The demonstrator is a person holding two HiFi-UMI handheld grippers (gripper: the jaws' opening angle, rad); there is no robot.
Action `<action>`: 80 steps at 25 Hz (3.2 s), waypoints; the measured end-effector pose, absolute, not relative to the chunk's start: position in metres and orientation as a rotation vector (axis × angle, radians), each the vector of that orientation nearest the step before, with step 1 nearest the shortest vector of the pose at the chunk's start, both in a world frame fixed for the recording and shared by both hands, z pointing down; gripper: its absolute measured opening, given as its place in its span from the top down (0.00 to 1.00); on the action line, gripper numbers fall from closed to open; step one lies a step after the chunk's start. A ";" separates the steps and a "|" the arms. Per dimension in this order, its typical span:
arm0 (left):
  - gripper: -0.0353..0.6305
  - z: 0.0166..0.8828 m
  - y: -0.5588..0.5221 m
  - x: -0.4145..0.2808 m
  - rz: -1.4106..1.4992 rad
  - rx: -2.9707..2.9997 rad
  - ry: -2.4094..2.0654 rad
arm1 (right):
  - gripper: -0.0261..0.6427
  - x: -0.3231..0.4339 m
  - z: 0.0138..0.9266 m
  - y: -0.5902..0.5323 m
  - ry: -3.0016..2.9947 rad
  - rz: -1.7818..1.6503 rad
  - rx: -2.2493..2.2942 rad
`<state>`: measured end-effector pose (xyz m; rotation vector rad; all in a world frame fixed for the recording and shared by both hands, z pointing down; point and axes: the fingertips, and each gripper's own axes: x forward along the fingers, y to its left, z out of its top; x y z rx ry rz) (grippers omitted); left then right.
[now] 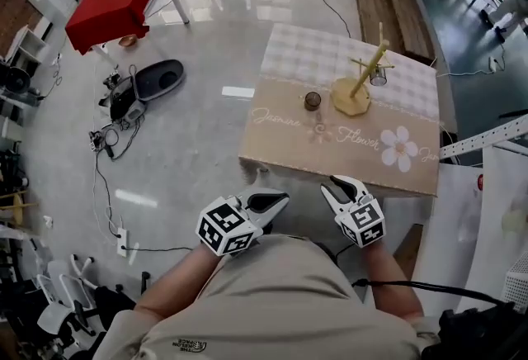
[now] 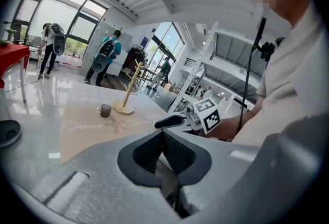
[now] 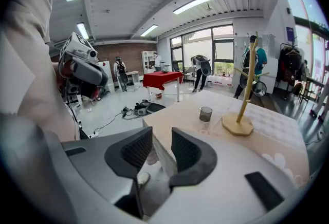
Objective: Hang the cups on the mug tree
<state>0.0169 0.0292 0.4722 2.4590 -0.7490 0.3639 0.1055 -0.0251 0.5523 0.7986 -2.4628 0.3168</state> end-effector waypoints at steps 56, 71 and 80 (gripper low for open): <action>0.94 0.465 -0.151 -0.037 0.469 2.352 -0.912 | 0.55 0.046 0.649 -0.314 -2.394 0.410 0.848; 0.94 0.456 -0.148 -0.016 0.501 2.464 -0.714 | 0.55 0.095 0.523 -0.318 -2.590 0.656 1.386; 0.94 0.455 -0.146 -0.017 0.497 2.492 -0.678 | 0.55 0.121 0.493 -0.328 -2.624 0.783 1.593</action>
